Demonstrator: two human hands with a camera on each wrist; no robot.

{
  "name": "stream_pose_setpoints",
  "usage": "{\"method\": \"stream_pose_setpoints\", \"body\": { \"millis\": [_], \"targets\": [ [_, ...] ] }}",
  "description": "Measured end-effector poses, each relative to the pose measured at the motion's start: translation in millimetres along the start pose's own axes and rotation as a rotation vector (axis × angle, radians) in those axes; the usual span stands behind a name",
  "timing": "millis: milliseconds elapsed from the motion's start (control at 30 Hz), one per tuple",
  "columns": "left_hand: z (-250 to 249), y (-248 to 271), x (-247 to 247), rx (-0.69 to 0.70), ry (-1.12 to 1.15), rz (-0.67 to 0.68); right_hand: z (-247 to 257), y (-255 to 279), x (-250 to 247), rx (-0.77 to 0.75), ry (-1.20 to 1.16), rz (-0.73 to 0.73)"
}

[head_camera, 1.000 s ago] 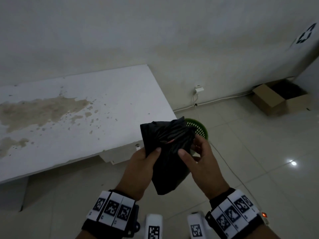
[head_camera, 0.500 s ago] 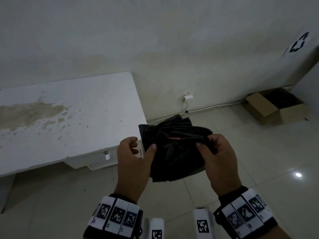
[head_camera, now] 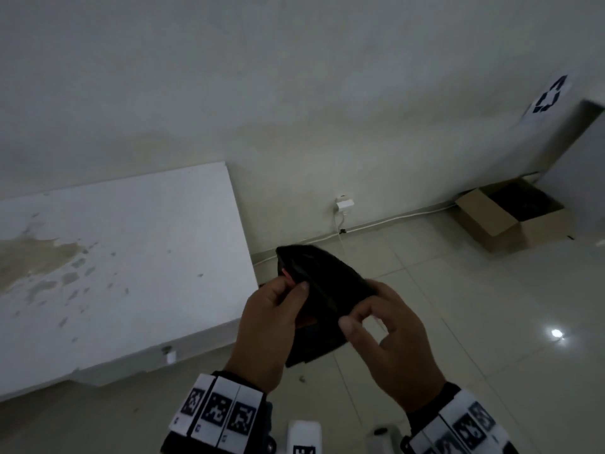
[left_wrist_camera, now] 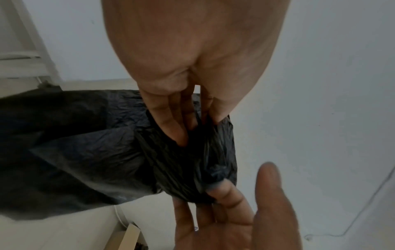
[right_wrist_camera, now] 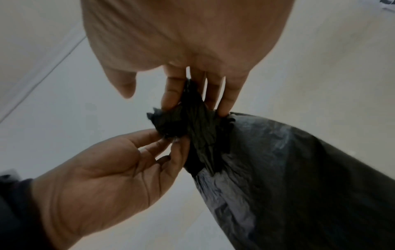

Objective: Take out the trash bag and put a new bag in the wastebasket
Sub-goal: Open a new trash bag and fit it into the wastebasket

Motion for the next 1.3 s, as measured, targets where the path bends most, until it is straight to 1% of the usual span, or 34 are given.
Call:
{"method": "stream_pose_setpoints", "body": {
  "millis": [33,100,133,167,200,233,267,333,400,467,533,600,667,733,800,900,967,1033,1067,1100,1133,1167,1200,1233,1267,1300],
  "targets": [
    [-2.4,-7.6,2.0,0.003,-0.018,0.009,-5.9,-8.1,-7.3,0.025,0.021,-0.073],
    [-8.2,-21.4,5.6,0.032,-0.082,0.016,-15.8,-23.7,-21.4,0.127,0.005,-0.199],
    [-10.9,-27.3,8.1,0.052,-0.113,0.025,-18.9,-31.7,-25.4,0.175,-0.021,-0.202],
    [-13.7,-31.8,11.0,0.062,-0.131,0.037,-22.0,-39.6,-25.5,0.226,-0.031,-0.153],
    [-15.4,-36.1,14.3,0.060,-0.136,0.051,-24.8,-46.5,-22.9,0.261,-0.007,-0.071],
    [-17.0,-39.6,18.1,0.052,-0.133,0.069,-26.6,-52.1,-19.6,0.266,0.041,0.010],
    [-18.0,-42.5,21.7,0.046,-0.126,0.090,-28.1,-57.2,-17.5,0.241,0.098,0.062],
    [-21.8,-48.3,27.4,0.044,-0.117,0.108,-32.7,-67.5,-19.2,0.219,0.141,0.068],
    [-22.7,-56.2,29.4,0.053,-0.127,0.095,-43.1,-77.0,-28.3,0.246,0.135,0.019],
    [-21.2,-65.1,27.5,0.063,-0.131,0.039,-53.2,-89.5,-40.9,0.263,0.154,-0.036],
    [-22.0,-72.4,25.1,0.080,-0.144,-0.044,-63.6,-102.7,-54.2,0.286,0.148,-0.077],
    [-27.2,-78.8,24.1,0.120,-0.178,-0.124,-68.1,-117.3,-65.6,0.266,0.146,-0.091],
    [-34.9,-86.2,24.5,0.176,-0.251,-0.191,-70.8,-134.0,-74.2,0.226,0.201,-0.074],
    [-43.1,-95.0,24.9,0.230,-0.341,-0.247,-73.1,-151.4,-79.7,0.176,0.273,-0.027],
    [-54.9,-99.8,26.7,0.294,-0.418,-0.278,-74.3,-167.6,-82.5,0.132,0.299,0.061],
    [-66.9,-105.8,26.9,0.388,-0.510,-0.311,-72.2,-183.9,-86.2,0.157,0.172,0.234],
    [-73.8,-106.4,23.4,0.465,-0.640,-0.425,-69.1,-189.6,-90.8,0.159,0.121,0.288],
    [-82.2,-102.5,22.5,0.556,-0.816,-0.560,-66.6,-194.3,-98.0,0.145,0.085,0.251],
    [-89.4,-96.2,25.3,0.603,-0.857,-0.611,-66.8,-195.4,-101.9,0.147,0.043,0.208],
    [-97.1,-88.6,29.9,0.651,-0.852,-0.634,-68.3,-195.8,-105.8,0.159,-0.005,0.160],
    [-102.5,-81.2,35.5,0.679,-0.831,-0.626,-70.2,-195.2,-108.5,0.177,-0.046,0.117],
    [-104.6,-75.6,41.8,0.677,-0.796,-0.590,-71.4,-194.1,-110.1,0.196,-0.078,0.083],
    [-103.9,-72.7,49.4,0.629,-0.746,-0.526,-71.0,-192.3,-110.5,0.206,-0.106,0.061],
    [-98.6,-73.6,55.9,0.545,-0.673,-0.451,-69.7,-190.1,-109.6,0.203,-0.129,0.054],
    [-91.7,-75.4,62.0,0.446,-0.553,-0.368,-67.6,-187.3,-107.0,0.192,-0.150,0.065],
    [-85.0,-76.8,68.4,0.342,-0.424,-0.288,-64.4,-184.0,-103.1,0.181,-0.171,0.101]
  ]
}}
Point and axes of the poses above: each hand's wrist, its own y-axis away from the middle knuckle, its own x-axis out of the palm, z = x × y, the point moved 6 cm from there along -y, towards the middle knuckle, and after that the axes turned 6 degrees about -y, right-handed, at the moved point
